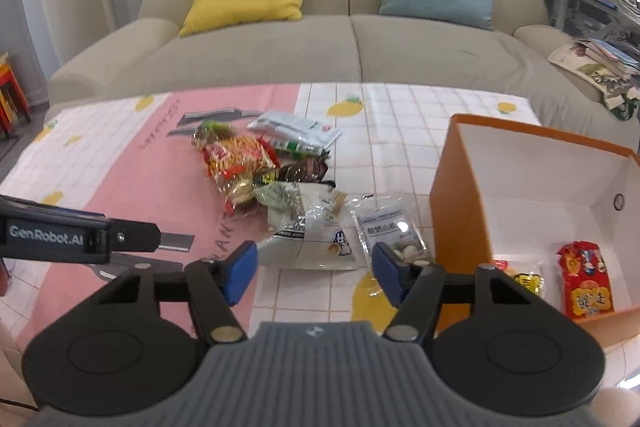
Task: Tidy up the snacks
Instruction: 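Move both tools back over the remaining snacks on the table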
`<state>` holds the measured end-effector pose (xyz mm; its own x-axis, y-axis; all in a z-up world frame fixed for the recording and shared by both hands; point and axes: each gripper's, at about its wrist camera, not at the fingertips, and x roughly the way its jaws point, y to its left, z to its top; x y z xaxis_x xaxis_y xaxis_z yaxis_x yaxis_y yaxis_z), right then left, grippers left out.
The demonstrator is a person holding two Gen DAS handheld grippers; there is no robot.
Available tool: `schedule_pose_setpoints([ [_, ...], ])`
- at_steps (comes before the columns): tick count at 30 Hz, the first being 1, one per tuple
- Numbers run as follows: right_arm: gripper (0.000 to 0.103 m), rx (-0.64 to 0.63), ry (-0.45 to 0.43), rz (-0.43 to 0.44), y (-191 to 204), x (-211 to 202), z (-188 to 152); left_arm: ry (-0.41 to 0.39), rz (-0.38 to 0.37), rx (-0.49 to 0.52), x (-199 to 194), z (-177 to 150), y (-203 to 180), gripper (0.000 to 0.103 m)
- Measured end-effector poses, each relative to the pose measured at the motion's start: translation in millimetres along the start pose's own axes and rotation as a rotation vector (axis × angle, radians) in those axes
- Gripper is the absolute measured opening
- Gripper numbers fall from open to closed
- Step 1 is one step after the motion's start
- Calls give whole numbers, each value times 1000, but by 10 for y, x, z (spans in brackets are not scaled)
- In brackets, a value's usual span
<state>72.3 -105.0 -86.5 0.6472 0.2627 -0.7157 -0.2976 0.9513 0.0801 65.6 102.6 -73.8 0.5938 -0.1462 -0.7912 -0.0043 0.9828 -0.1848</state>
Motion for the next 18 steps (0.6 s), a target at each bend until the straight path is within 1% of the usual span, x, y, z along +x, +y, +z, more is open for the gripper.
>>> schedule_pose_setpoints([
  [6, 61, -31, 30, 4, 23, 266, 116, 17, -9, -18, 179, 96, 42, 77],
  [8, 63, -40, 44, 5, 22, 371, 159, 21, -16, -28, 245, 134, 68, 77],
  [10, 75, -39, 57, 3, 14, 479, 197, 21, -16, -38, 319, 177, 78, 79],
  [12, 79, -41, 67, -7, 9, 584, 229, 27, -14, -42, 391, 214, 96, 80],
  [14, 81, -45, 80, -15, 0, 686, 258, 36, -11, -45, 463, 241, 121, 80],
  [17, 86, -48, 96, -24, -22, 836, 285, 52, -12, -48, 578, 262, 158, 80],
  [18, 90, -48, 103, -24, -28, 884, 291, 56, -14, -49, 616, 269, 171, 80],
])
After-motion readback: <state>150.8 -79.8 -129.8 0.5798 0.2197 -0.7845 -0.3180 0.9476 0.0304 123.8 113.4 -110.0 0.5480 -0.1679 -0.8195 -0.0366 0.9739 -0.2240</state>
